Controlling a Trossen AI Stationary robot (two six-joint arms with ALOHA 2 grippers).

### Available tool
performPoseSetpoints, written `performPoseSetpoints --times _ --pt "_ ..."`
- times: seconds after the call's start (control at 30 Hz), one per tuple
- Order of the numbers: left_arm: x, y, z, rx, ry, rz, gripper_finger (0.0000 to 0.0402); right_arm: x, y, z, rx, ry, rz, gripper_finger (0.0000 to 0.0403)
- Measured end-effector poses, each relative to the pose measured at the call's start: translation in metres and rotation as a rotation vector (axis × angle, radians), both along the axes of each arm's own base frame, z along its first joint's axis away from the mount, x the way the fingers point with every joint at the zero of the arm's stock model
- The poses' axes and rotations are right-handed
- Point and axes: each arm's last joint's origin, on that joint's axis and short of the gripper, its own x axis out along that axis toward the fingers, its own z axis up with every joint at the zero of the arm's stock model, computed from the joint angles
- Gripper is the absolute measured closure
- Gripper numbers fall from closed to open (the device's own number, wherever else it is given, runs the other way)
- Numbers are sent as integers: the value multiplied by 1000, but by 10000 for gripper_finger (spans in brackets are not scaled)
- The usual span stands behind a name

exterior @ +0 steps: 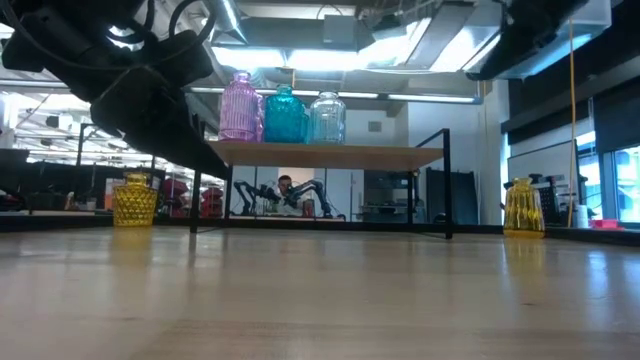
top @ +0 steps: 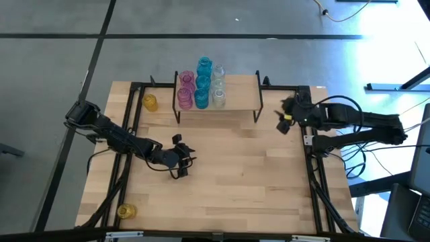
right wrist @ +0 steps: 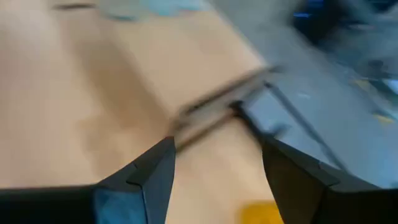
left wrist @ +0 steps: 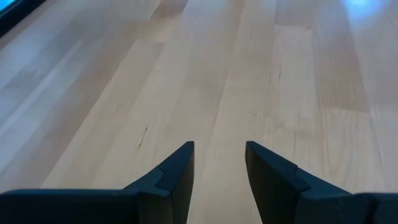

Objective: Sort vases onto shelf
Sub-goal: Put the top right yellow flower vase on the shelf

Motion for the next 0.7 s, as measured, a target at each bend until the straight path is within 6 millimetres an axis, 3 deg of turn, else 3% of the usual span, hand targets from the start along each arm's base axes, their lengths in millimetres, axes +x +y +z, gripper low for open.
performPoseSetpoints --times 0.37,0.7 --pt "0 0 0 0 -4 3 264 -15 -46 -6 -29 101 -354 182" --pt "0 0 0 0 -4 3 264 -13 -109 -39 305 214 -454 182"
